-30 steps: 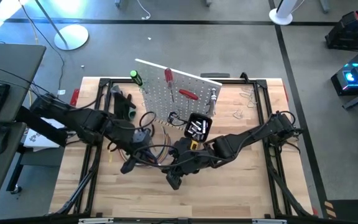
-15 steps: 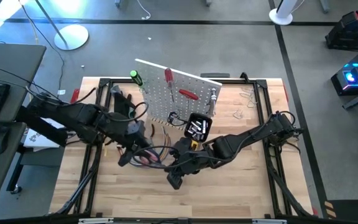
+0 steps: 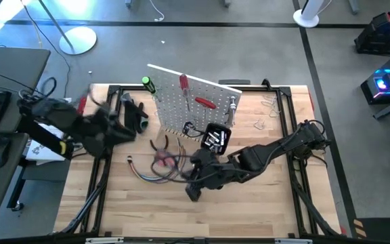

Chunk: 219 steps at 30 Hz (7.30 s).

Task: Hang tools onto peg board
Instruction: Hang the scissors on the peg board

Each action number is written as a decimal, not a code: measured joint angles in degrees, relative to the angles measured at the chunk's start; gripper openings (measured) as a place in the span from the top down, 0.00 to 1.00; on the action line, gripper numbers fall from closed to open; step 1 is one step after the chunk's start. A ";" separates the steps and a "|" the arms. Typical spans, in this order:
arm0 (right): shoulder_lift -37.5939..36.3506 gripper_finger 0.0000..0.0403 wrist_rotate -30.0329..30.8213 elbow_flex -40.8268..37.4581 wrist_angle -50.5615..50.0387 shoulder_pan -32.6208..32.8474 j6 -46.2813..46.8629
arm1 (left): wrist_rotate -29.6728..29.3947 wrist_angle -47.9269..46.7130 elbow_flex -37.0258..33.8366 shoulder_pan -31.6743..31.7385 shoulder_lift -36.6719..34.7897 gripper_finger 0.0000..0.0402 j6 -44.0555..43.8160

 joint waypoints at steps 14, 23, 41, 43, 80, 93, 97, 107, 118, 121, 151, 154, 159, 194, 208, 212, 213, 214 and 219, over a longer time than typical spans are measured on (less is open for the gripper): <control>-2.97 1.00 23.53 0.00 16.21 -2.71 -16.62 | -31.81 52.79 -25.81 -10.03 -0.70 0.65 3.05; -3.28 1.00 19.79 0.00 27.06 -5.63 -23.73 | -34.03 73.32 -27.74 -8.06 7.17 0.65 14.71; -3.38 1.00 14.68 0.16 34.80 -5.45 -27.60 | -17.79 82.84 -19.44 -0.47 15.52 0.65 23.78; -3.30 1.00 14.72 0.10 36.36 -5.48 -28.62 | -17.26 81.75 -19.40 -0.48 15.00 0.65 23.56; -3.60 1.00 7.10 0.00 38.79 -6.43 -26.82 | -11.33 82.52 -19.38 2.19 14.65 0.65 23.24; -3.10 1.00 4.36 0.00 40.39 -6.36 -26.56 | -7.54 81.64 -19.45 2.08 14.85 0.65 22.07; -3.39 1.00 4.79 0.00 43.91 -6.07 -29.05 | -11.05 79.33 -19.41 1.92 13.35 0.65 25.37; -4.63 1.00 8.19 0.00 42.21 -5.14 -29.06 | -7.57 71.66 -19.38 0.35 6.36 0.65 23.62; -4.10 1.00 3.33 0.00 38.11 -7.18 -23.90 | -10.62 74.82 -19.41 0.92 11.44 0.65 23.73; -4.10 1.00 3.32 0.00 36.50 -7.26 -22.33 | -10.05 79.57 -19.47 1.50 12.46 0.65 24.43; -3.51 1.00 2.69 -0.02 36.91 -8.05 -21.50 | -6.91 78.78 -19.41 1.88 12.63 0.65 25.28; -3.13 1.00 1.97 -0.02 36.99 -8.40 -21.07 | -6.99 79.30 -19.41 2.12 12.72 0.65 25.38; -3.10 1.00 1.72 -0.02 37.12 -8.37 -20.65 | -7.57 79.31 -19.41 2.53 12.69 0.68 26.42; -10.11 0.54 24.99 0.02 17.98 0.71 -17.65 | 0.15 62.78 -31.05 6.86 -4.67 0.99 36.64; -10.11 0.54 23.61 0.02 18.32 2.66 -16.08 | 16.61 87.62 -50.24 22.57 -6.44 0.99 36.55; -9.79 0.54 19.40 0.02 18.18 2.66 -14.74 | 23.28 88.36 -50.05 29.93 -4.70 0.99 37.75; -9.68 0.54 18.55 0.02 18.16 2.66 -14.00 | 25.42 88.55 -49.99 32.01 -4.07 0.99 37.32; -9.64 0.54 17.99 0.02 18.16 2.66 -13.03 | 27.56 88.89 -49.99 34.16 -3.14 0.99 36.76; -9.68 0.54 17.76 0.02 18.22 2.65 -13.21 | 34.43 99.05 -50.01 41.81 4.77 0.99 32.55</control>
